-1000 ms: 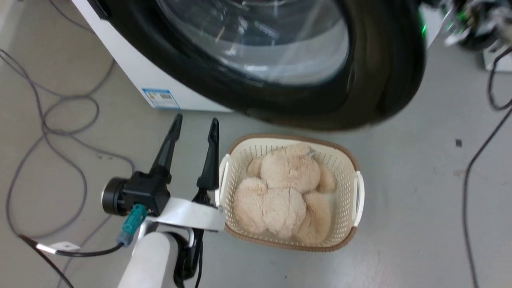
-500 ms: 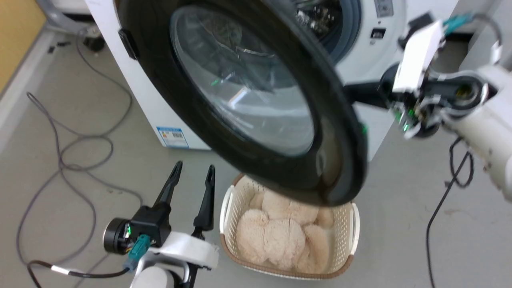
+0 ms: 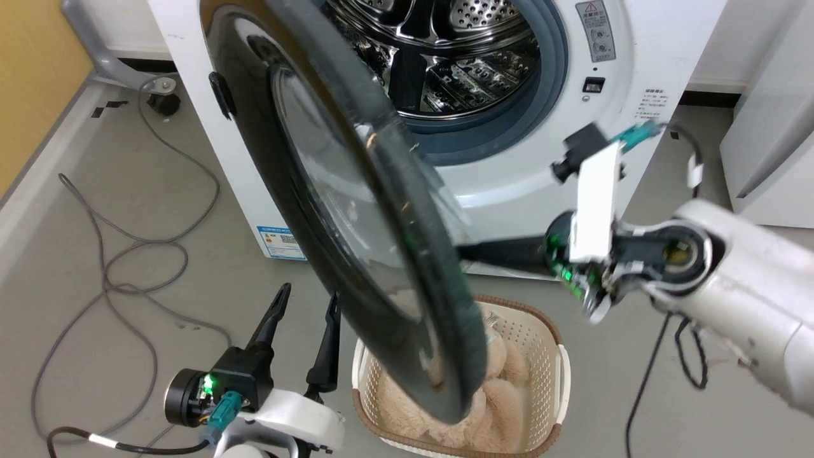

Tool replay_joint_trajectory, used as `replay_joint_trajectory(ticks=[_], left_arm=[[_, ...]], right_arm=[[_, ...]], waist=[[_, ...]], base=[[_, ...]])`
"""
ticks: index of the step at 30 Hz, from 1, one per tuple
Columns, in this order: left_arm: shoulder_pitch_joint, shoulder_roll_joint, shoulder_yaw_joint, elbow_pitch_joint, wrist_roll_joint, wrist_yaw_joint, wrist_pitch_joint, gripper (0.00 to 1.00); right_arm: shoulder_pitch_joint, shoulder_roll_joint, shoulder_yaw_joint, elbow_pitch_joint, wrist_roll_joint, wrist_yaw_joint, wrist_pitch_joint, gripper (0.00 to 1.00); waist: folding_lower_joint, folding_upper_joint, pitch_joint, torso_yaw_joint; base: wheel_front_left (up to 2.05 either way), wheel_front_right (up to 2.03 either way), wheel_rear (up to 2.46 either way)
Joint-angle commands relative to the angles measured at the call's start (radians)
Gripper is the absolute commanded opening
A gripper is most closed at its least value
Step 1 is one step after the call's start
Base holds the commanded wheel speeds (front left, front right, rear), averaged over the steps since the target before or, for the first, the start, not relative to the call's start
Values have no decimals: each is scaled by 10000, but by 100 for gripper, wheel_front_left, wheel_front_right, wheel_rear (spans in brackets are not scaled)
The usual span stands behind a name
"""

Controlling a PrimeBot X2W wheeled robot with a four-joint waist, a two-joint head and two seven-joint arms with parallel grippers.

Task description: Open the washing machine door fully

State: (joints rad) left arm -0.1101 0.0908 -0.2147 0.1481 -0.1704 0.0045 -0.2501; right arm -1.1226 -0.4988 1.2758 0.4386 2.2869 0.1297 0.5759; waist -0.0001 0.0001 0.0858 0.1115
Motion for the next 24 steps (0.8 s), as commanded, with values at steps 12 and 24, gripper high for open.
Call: replay_joint_trajectory(ticks=[12,24], left_arm=[[139,90,-82,5,-101,98,19,100],[363,315,19,289,-232,216,44,100]], right_arm=[[1374,-426,-504,-1722,-429,10,-3347,100],[5163,-1155,-2686,-3047,-2380,10,-8168,100]], waist=[[1,-1,-3,-74],[1,-1,-279,-636]], base=[[0,0,0],[0,0,0]])
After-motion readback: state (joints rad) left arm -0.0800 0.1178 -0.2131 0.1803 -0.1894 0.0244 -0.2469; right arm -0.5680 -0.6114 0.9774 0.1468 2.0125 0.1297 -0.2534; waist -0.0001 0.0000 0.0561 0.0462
